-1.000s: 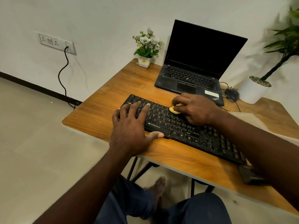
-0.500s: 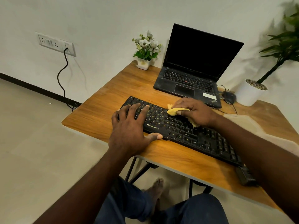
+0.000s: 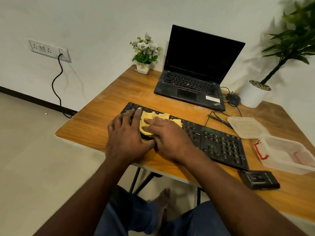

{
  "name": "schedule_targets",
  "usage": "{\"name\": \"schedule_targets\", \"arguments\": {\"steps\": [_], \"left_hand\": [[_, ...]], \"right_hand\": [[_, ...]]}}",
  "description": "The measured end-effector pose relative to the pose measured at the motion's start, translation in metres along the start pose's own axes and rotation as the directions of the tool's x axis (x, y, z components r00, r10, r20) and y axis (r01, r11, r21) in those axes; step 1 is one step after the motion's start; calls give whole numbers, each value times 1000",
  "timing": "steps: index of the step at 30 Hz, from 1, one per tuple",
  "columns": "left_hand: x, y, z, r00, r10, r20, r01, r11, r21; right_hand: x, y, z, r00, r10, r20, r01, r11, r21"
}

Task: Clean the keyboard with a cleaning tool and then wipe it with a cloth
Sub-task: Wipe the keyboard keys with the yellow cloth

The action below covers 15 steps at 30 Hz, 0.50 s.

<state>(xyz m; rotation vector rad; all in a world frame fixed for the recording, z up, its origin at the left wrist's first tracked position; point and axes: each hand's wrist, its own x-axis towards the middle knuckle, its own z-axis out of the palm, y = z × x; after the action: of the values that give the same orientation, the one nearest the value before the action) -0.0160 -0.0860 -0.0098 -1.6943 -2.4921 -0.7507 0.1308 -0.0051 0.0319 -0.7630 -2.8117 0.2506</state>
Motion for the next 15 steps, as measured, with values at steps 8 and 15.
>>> {"name": "schedule_targets", "arguments": {"steps": [8, 15], "left_hand": [[2, 2, -2, 997, -66, 35, 66, 998, -16], [-1, 3, -5, 998, -57, 12, 58, 998, -33]], "right_hand": [[-77, 46, -29, 997, 18, 74, -12, 996, -92], [-117, 85, -72, 960, 277, 35, -274, 959, -64]]}}
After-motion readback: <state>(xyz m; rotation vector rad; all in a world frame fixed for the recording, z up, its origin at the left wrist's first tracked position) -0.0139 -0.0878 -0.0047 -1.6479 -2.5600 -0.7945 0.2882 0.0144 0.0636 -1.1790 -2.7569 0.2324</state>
